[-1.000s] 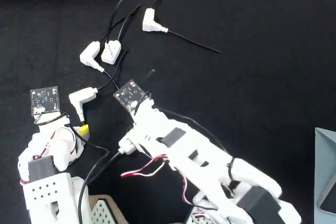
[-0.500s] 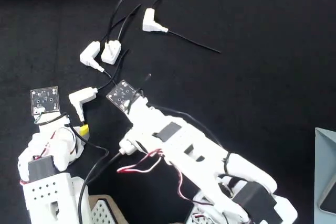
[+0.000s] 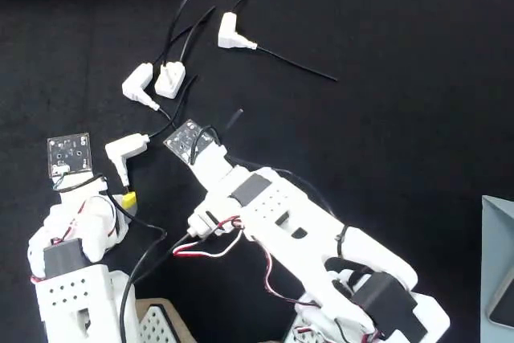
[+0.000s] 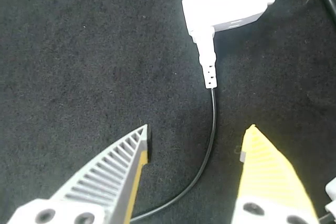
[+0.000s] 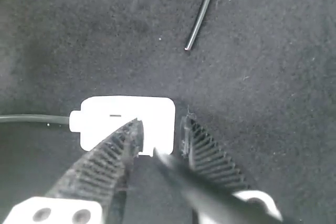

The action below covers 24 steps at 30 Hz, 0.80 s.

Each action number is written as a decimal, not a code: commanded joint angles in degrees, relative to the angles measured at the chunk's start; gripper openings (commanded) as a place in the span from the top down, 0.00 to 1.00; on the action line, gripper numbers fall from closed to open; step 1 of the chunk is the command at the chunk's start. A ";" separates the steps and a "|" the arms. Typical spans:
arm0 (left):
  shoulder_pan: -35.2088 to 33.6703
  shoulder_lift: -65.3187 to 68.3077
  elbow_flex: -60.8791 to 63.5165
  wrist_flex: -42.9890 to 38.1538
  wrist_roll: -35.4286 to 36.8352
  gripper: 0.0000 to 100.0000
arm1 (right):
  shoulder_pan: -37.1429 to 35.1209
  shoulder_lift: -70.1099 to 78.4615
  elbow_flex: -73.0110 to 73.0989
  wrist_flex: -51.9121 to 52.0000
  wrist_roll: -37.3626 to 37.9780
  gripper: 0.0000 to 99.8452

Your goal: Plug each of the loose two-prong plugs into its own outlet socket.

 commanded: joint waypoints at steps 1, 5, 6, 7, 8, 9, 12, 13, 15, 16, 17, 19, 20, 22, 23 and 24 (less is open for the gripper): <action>-0.31 -0.44 -0.31 -0.79 0.00 0.71 | 0.44 -3.12 -3.03 0.26 -0.62 0.89; -0.31 -0.44 -0.31 -0.88 0.00 0.71 | 0.44 -9.54 -1.10 0.53 -0.70 0.89; -0.31 -0.44 -0.31 -0.88 0.00 0.71 | 0.44 -10.86 -0.22 0.26 -0.70 0.89; -0.31 -0.44 -0.31 -0.88 0.00 0.71 | 0.44 -11.91 0.48 0.18 -0.70 0.89; -0.31 -0.44 -0.31 -0.88 0.00 0.71 | 0.44 -12.62 1.27 -0.26 -0.70 0.89; -0.31 -0.44 -0.31 -0.88 0.00 0.71 | 0.44 -12.88 1.98 -1.05 -0.70 0.89; -0.22 -0.44 -0.31 -0.88 0.00 0.71 | 0.44 -11.74 3.82 -3.87 -0.62 0.89; -0.22 -0.44 -0.31 -0.88 0.00 0.71 | 0.44 -11.03 4.26 -4.40 -0.35 0.89; -0.22 -0.44 -0.31 -0.88 0.00 0.71 | 0.53 -9.71 4.53 -4.92 -0.26 0.93; -0.22 -0.44 -0.31 -0.88 0.00 0.71 | 0.62 -9.36 4.62 -5.01 -0.26 0.97; -0.22 -0.44 -0.31 -0.88 0.00 0.71 | 0.70 -9.10 4.44 -5.01 -0.26 0.99; -0.22 -0.44 -0.31 -0.88 0.00 0.71 | 0.70 -9.36 4.88 -4.66 -0.26 0.99; -0.22 -0.44 -0.31 -0.88 0.00 0.71 | 0.70 -9.45 5.49 -4.75 -0.18 0.99; -0.22 -0.44 -0.31 -0.88 0.00 0.71 | 0.70 -9.36 6.37 -5.01 -0.18 0.99; -0.22 -0.44 -0.31 -0.88 0.00 0.71 | 0.70 -9.10 6.81 -5.10 -0.09 0.99; -0.22 -0.44 -0.22 -0.88 0.00 0.71 | 0.70 -9.10 7.43 -5.10 0.62 0.99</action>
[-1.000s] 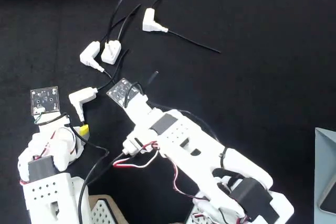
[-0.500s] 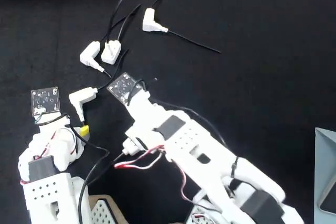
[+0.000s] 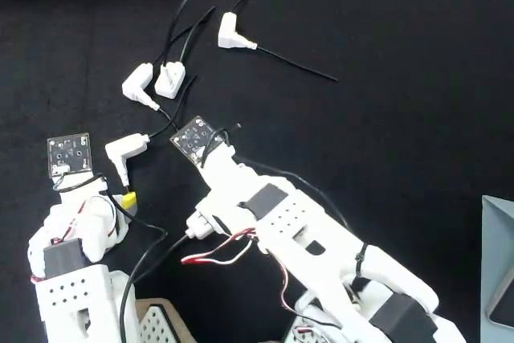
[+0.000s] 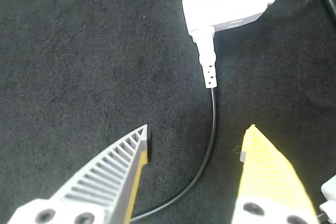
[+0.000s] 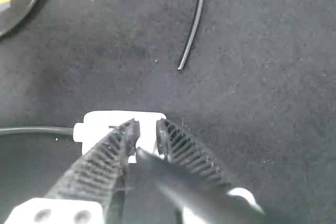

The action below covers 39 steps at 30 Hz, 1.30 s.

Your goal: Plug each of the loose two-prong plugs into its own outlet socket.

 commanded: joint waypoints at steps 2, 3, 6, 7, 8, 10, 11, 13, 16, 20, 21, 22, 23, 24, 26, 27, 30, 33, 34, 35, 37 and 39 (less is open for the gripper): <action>-0.22 -0.44 -0.22 -0.88 0.00 0.71 | 0.35 0.22 2.51 -0.88 2.11 0.99; -0.22 -0.44 -0.22 -0.88 0.00 0.71 | 0.35 0.22 3.38 -1.93 2.20 0.99; -0.22 -0.44 -0.22 -0.79 0.00 0.71 | 0.35 0.22 6.02 -4.92 2.20 0.99; -0.22 -0.44 -0.22 -0.79 0.00 0.71 | 0.35 -0.04 6.37 -5.27 2.64 0.99; -0.22 -0.44 -0.22 -0.79 0.00 0.71 | 0.35 -0.13 6.29 -5.27 2.90 0.99; -0.22 -0.44 -0.31 -0.62 0.00 0.71 | 0.35 -0.22 4.88 -5.01 3.08 0.99; -0.22 -0.44 -0.66 -0.44 0.00 0.71 | 0.35 -0.22 3.91 -4.22 3.16 0.99; -0.31 -0.44 -1.01 -0.70 0.00 0.71 | 0.18 -0.22 1.01 -0.35 2.90 0.95; -0.31 -0.44 -3.21 0.09 0.00 0.71 | 0.00 -0.22 -5.05 9.67 2.73 0.83; 2.24 -0.44 -6.81 2.90 -2.37 0.71 | 0.00 -0.22 -14.20 21.80 0.09 0.81; 3.82 -0.26 -7.52 4.04 -4.31 0.71 | 0.00 -0.57 -15.96 23.82 0.00 0.81; 5.67 0.00 -8.31 5.19 -5.63 0.71 | 0.00 -1.45 -17.19 25.58 0.00 0.82; 7.52 0.00 -9.01 6.42 -6.24 0.71 | 0.00 -2.68 -17.89 26.99 0.00 0.83; 9.10 0.00 -9.71 7.38 -6.24 0.71 | 0.00 -4.35 -18.24 28.13 0.00 0.85; 12.18 0.09 -11.47 8.88 -6.33 0.71 | 0.00 -9.01 -17.89 30.15 0.00 0.90; 13.76 0.09 -12.18 9.23 -6.42 0.71 | 0.09 -11.82 -17.36 31.03 0.00 0.93; 18.95 0.18 -14.29 10.90 -7.65 0.71 | 0.53 -21.49 -14.55 33.85 0.00 0.98; 24.04 2.11 -16.48 13.19 -7.47 0.68 | 3.16 -30.81 -9.01 35.43 0.44 0.99; 25.19 3.60 -17.10 13.10 -6.68 0.66 | 4.92 -33.54 -7.08 35.34 0.62 0.99; 26.42 5.54 -17.63 13.01 -6.33 0.65 | 6.86 -35.82 -5.32 35.16 1.67 0.99; 29.14 10.64 -19.56 13.01 -6.42 0.65 | 11.52 -39.60 -1.45 33.32 4.40 0.99; 32.57 16.70 -21.76 13.01 -6.42 0.65 | 16.26 -41.89 1.98 30.33 6.51 0.99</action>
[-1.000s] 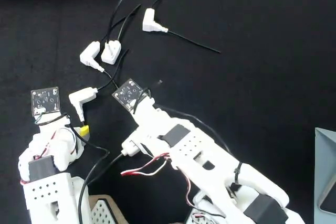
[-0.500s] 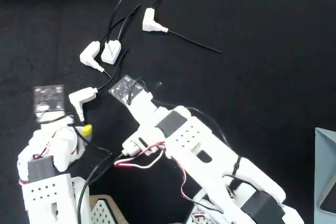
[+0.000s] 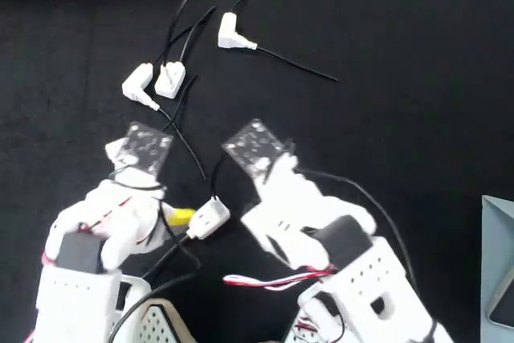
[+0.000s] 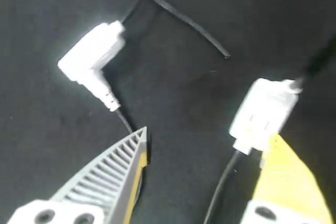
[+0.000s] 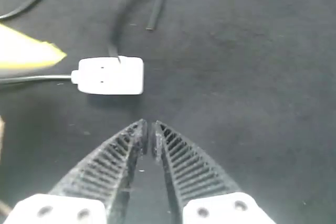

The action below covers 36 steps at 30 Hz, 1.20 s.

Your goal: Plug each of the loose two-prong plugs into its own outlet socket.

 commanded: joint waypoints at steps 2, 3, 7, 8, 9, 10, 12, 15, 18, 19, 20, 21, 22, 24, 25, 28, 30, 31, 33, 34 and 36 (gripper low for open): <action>9.63 15.91 -7.78 -0.62 0.26 0.65 | 9.76 -4.53 5.58 -6.42 3.78 0.99; 10.95 19.25 -8.31 -1.93 0.26 0.65 | 10.90 -4.53 6.73 -7.74 4.13 0.99; 13.67 31.56 -9.19 -9.05 0.35 0.65 | 11.96 -4.53 9.89 -10.90 4.04 0.99; 14.02 34.20 -9.19 -10.81 0.35 0.66 | 11.96 -4.53 10.07 -10.99 4.04 0.99; 14.37 36.66 -9.27 -12.57 0.35 0.67 | 11.96 -4.62 10.15 -10.99 4.04 0.99; 14.55 38.95 -9.27 -14.33 0.35 0.69 | 11.96 -4.62 10.24 -10.99 4.04 0.99; 15.43 43.34 -9.27 -17.76 0.26 0.72 | 11.96 -4.62 10.33 -10.99 3.96 0.99; 16.84 48.97 -9.10 -21.54 0.26 0.75 | 11.96 -4.88 10.33 -10.99 3.78 0.99; 17.54 53.45 -9.36 -23.38 0.35 0.79 | 11.96 -4.88 10.42 -10.99 3.69 0.99; 17.54 54.59 -9.71 -24.00 0.35 0.81 | 11.96 -4.88 10.42 -10.99 3.69 0.99; 17.45 55.74 -10.33 -24.26 0.35 0.83 | 11.96 -4.97 10.42 -10.99 3.69 0.99; 17.10 56.70 -11.30 -24.35 0.35 0.85 | 11.96 -4.97 10.42 -10.99 3.69 0.99; 16.84 57.49 -12.62 -24.26 0.26 0.88 | 11.96 -4.97 10.42 -10.99 3.69 0.99; 14.81 58.20 -15.69 -24.18 0.26 0.92 | 11.96 -4.97 10.42 -10.99 3.69 0.99; 13.49 58.20 -17.54 -24.18 0.26 0.94 | 11.96 -4.97 10.42 -10.99 3.69 0.99; 8.48 58.81 -24.13 -24.18 0.26 0.95 | 11.96 -4.97 10.42 -10.99 3.69 0.99; 5.23 58.90 -28.35 -24.18 0.26 0.95 | 11.96 -4.97 10.42 -10.99 3.60 0.99; 3.91 58.90 -30.20 -24.26 0.26 0.95 | 11.96 -4.97 10.42 -10.99 3.60 0.99; 1.71 58.90 -33.54 -24.44 0.26 0.95 | 11.96 -4.79 10.42 -10.99 3.60 0.99; 0.75 58.99 -34.95 -24.62 0.26 0.95 | 11.96 -4.79 10.42 -10.99 3.60 0.99; -1.01 60.31 -37.58 -24.70 0.26 0.95 | 11.96 -4.70 10.42 -10.99 3.60 0.99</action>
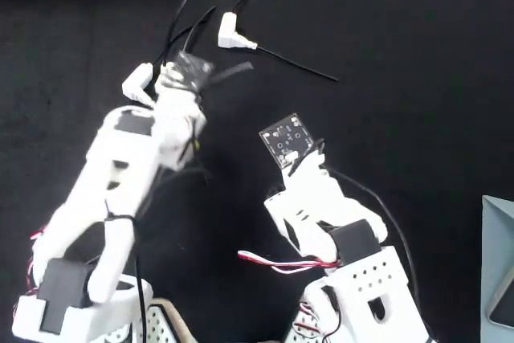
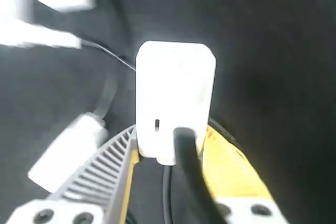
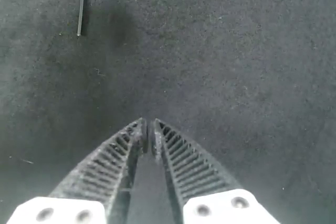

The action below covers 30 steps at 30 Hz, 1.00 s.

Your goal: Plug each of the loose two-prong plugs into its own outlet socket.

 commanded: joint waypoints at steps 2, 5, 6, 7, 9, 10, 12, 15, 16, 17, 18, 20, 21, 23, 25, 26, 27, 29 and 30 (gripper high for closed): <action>-5.49 4.22 -10.77 -1.05 0.44 0.91 | 0.53 -0.57 0.04 -1.14 -0.09 0.99; -7.87 10.90 -14.20 -0.70 0.79 0.78 | 0.53 -0.48 0.04 -1.14 -0.09 0.99; -8.40 12.66 -15.08 0.09 0.88 0.73 | 0.53 -0.48 0.04 -1.14 -0.09 0.99; -9.10 14.15 -16.13 1.49 0.88 0.70 | 0.44 -0.48 0.04 -1.14 -0.09 0.99; -10.33 14.86 -19.47 5.01 0.88 0.69 | 0.26 -0.48 0.04 -1.14 -0.09 0.99; -10.68 14.77 -20.97 7.12 0.88 0.70 | 0.26 -0.48 0.04 -1.14 -0.09 0.99; -10.86 13.89 -23.96 11.87 0.88 0.70 | 0.26 -0.48 0.04 -1.23 -0.09 0.99; -10.86 10.37 -28.35 19.08 0.88 0.70 | 0.26 -0.84 -0.13 -1.23 -0.09 0.99; -10.86 8.70 -29.23 20.92 0.88 0.70 | 0.35 -0.84 -0.22 -1.23 -0.09 0.99; -10.86 6.77 -29.85 22.51 0.88 0.70 | 0.44 -0.84 -0.31 -1.23 -0.09 0.99; -10.86 4.75 -30.02 23.74 0.88 0.70 | 0.44 -0.84 -0.40 -1.23 -0.09 0.99; -10.51 0.09 -29.76 25.58 1.41 0.72 | 0.44 -0.84 -0.40 -1.32 -0.53 0.99; -10.33 -2.20 -28.79 25.85 2.11 0.74 | 0.44 -0.84 -0.48 -1.58 -1.58 0.99; -9.98 -6.95 -25.98 25.67 3.25 0.81 | 0.53 -0.84 -0.40 -3.25 -3.43 0.99; -8.48 -12.04 -22.81 25.58 3.78 0.90 | 0.53 -0.84 -0.40 -3.96 -4.31 0.99; -7.78 -14.42 -20.88 25.58 3.60 0.95 | 0.62 -0.92 -0.40 -3.96 -4.75 0.99; -7.25 -16.88 -18.95 25.58 3.60 0.98 | 0.62 -0.92 -0.48 -3.96 -5.19 0.99; -6.20 -21.27 -14.81 25.49 3.69 0.95 | 0.62 -0.92 -1.27 -3.87 -6.33 0.99; -5.93 -23.38 -12.53 24.79 3.78 0.96 | 0.62 -0.92 -1.80 -3.60 -7.21 0.99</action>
